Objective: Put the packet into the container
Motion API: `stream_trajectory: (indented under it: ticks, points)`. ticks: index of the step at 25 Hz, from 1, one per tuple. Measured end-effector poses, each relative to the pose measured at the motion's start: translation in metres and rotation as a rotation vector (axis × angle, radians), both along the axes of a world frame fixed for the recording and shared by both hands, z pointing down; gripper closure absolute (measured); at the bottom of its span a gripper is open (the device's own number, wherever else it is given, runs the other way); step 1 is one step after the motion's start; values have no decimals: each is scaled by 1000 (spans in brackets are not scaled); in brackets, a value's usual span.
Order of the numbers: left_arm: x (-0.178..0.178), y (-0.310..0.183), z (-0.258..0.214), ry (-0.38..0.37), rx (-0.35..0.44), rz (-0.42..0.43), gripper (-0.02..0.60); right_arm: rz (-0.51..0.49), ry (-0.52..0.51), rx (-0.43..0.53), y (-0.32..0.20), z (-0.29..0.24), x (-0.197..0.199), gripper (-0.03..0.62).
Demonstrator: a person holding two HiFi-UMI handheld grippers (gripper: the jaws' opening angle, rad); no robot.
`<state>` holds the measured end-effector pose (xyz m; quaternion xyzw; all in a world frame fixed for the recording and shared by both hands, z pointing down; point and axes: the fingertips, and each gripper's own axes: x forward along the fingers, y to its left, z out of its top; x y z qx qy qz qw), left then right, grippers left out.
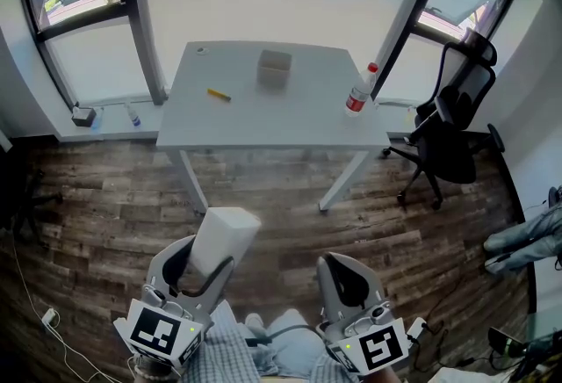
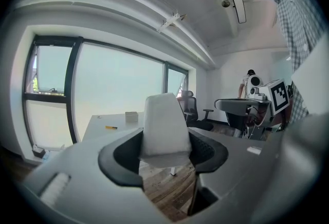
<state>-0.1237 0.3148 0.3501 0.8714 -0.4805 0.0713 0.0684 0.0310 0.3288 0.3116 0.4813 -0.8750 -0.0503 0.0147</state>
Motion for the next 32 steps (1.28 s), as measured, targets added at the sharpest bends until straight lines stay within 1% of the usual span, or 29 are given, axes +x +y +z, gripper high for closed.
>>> stream_trajectory:
  ticks: [5,11,18,22,32]
  points:
    - [-6,8,-1,2,0,2,331,-13,3,27,5,-7,-5,594]
    - [-11,17,-4,17,5,0,331,7,-55,-15,8,-5,2,594]
    - [-15,21,-2,9,5,-11,331,21,24,-44,5,5,1,594]
    - [-19,19,-1,11,0,-23,331,30,-1,-47,-2,4,2,594]
    - [-19,2,4,10,-18,-42,331,-9,25,-63,-24,11,-2,592]
